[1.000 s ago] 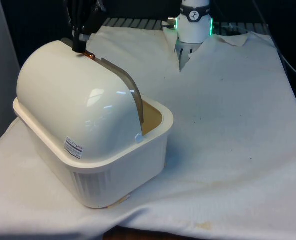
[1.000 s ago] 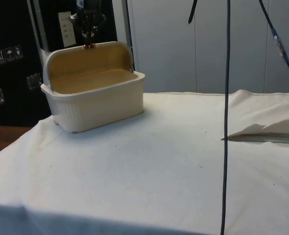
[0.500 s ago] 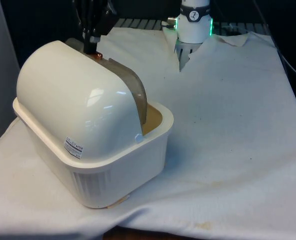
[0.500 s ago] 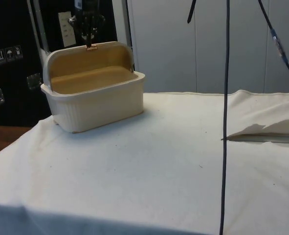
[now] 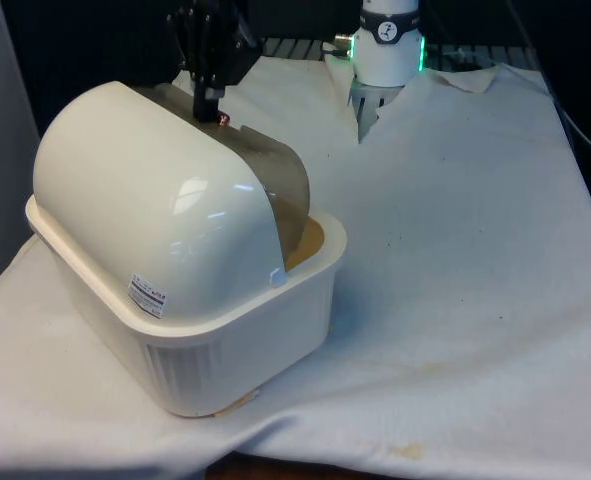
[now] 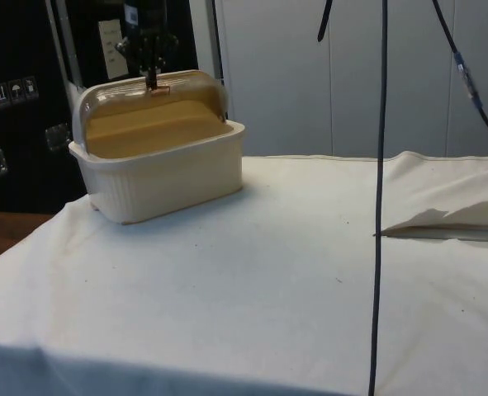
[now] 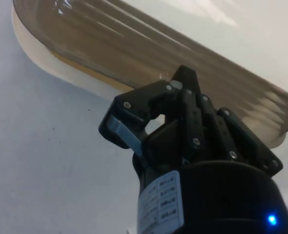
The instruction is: Open the lid, then close it.
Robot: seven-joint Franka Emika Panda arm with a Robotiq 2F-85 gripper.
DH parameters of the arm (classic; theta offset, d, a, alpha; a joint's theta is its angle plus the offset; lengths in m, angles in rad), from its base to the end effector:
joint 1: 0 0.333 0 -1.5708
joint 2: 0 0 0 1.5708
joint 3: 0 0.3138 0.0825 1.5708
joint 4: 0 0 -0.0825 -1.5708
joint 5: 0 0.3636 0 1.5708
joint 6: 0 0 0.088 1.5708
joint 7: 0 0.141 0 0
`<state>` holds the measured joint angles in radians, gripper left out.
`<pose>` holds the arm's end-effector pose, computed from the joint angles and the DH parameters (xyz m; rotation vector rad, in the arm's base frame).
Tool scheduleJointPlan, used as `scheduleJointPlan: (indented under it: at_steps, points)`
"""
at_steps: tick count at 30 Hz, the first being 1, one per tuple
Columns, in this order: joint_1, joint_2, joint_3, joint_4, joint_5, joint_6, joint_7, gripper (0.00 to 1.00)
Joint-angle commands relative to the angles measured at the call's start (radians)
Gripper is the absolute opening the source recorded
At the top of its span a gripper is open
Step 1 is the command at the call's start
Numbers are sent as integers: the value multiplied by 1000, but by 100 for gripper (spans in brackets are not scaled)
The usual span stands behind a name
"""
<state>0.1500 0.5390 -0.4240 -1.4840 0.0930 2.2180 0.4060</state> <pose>0.6938 -0.1386 0.3802 2.8533 -0.9577 0.3781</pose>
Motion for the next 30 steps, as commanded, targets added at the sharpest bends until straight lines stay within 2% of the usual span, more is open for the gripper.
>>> scheduleJointPlan:
  at_steps: [1,7,8,14,15,23,24,26,30]
  points:
    - [1,1,9,-12,11,1,-2,0]
    - [7,-6,6,-4,0,-48,0,0]
    - [9,-10,14,-16,9,-53,-3,0]
    - [15,-21,19,-21,10,-102,-6,0]
    - [15,-15,13,-12,0,-106,-2,0]
    - [17,-27,37,-16,21,-176,-13,0]
    - [18,-21,29,-12,10,-165,-8,0]
    - [16,-28,42,-15,23,-189,-13,0]
    - [20,-33,53,-17,24,-212,-10,0]
